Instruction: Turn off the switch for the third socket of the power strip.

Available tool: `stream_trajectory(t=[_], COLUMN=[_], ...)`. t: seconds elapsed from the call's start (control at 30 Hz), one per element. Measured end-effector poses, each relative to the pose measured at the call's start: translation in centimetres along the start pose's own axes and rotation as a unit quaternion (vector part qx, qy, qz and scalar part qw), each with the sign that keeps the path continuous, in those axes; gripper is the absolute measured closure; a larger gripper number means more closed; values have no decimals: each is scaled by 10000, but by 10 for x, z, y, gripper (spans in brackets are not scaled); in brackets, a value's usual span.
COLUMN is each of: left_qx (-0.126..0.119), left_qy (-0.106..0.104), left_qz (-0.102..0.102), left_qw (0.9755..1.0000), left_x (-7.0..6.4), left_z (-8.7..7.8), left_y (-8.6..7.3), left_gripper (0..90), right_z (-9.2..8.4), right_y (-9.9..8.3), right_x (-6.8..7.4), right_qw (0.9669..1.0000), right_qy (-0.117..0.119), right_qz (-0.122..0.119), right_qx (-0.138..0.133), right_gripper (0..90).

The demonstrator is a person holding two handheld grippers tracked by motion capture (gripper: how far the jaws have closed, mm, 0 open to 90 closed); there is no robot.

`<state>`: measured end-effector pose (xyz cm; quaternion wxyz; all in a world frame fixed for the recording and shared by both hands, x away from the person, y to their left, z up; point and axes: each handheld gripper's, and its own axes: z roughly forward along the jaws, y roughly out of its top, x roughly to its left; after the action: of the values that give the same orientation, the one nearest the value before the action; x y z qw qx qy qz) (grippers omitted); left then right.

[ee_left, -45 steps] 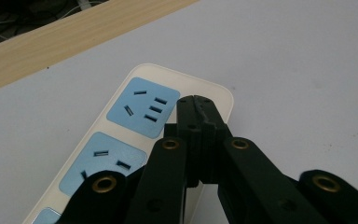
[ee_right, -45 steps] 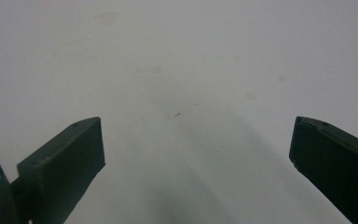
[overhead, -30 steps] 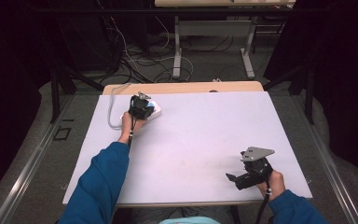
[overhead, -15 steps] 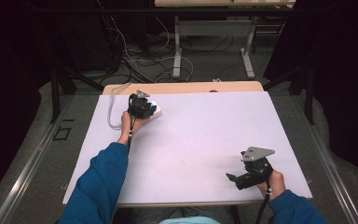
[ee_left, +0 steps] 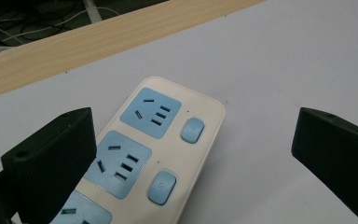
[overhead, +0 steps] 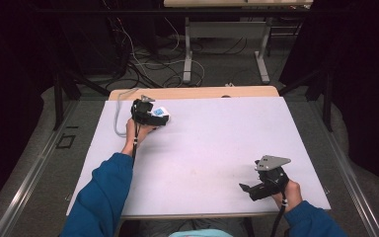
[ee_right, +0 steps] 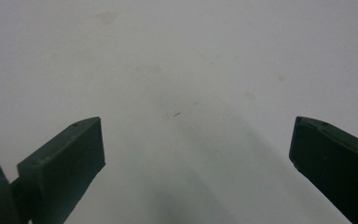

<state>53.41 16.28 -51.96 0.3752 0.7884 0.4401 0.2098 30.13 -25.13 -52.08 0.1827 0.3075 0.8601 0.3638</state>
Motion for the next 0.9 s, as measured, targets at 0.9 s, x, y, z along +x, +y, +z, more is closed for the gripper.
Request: stream_trajectory(t=[0.9], left_qx=[194], left_qy=[-254], left_qz=[228], left_qw=[9992], left_x=[-20], left_z=[-37], left_y=[-21], left_gripper=[0], right_z=[-1], right_y=[0], right_x=[0], right_qw=[10000], right_qy=[-2], right_qz=[6], right_qx=[7], right_gripper=[25])
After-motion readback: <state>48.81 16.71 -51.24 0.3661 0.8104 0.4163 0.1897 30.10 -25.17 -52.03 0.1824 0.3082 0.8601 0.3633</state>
